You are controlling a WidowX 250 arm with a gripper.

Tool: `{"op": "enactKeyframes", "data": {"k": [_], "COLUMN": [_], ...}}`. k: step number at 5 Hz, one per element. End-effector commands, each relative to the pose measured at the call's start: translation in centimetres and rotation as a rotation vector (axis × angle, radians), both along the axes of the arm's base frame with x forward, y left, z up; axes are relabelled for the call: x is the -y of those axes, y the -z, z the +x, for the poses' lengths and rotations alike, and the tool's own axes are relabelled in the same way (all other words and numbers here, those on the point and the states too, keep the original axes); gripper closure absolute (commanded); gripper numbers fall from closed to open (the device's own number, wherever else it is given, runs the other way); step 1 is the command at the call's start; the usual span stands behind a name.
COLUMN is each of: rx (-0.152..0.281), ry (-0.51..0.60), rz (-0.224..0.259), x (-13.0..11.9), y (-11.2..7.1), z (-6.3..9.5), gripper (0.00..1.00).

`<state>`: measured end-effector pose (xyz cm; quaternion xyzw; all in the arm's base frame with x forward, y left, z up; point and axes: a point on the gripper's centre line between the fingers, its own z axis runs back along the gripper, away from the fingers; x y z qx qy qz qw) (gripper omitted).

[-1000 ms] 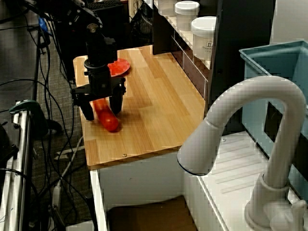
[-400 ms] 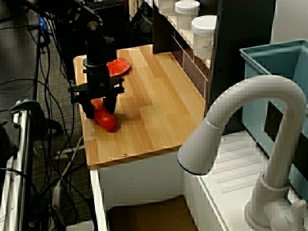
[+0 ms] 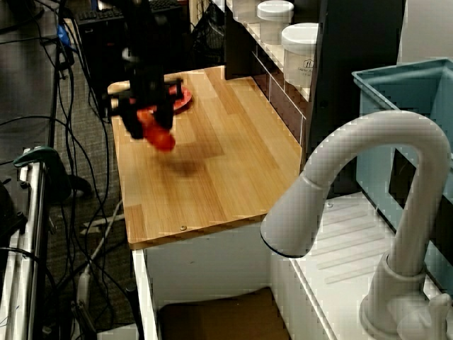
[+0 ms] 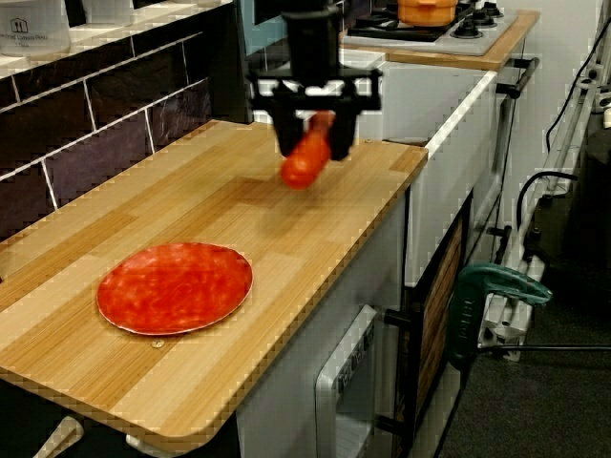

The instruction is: Put the object on the plate

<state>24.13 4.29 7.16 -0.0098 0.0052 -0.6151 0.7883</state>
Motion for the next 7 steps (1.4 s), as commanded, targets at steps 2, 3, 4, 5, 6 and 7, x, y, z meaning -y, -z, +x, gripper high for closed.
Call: {"op": "enactKeyframes", "data": {"k": [2, 3, 4, 5, 6, 7], "rx": [0.218, 0.219, 0.22, 0.23, 0.233, 0.23], "ry": [-0.269, -0.278, -0.305, -0.289, -0.298, -0.315], "rz": [-0.007, -0.044, -0.031, -0.004, 0.004, 0.013], "x": [-14.3, -16.9, -16.7, -14.5, -13.8, -13.6], "y": [-3.6, -2.7, -1.3, -0.3, -0.2, 0.1], "z": [2.0, 2.3, 2.7, 2.9, 3.5, 3.9], "gripper": [1.0, 1.0, 1.0, 1.0, 1.0, 1.0]}}
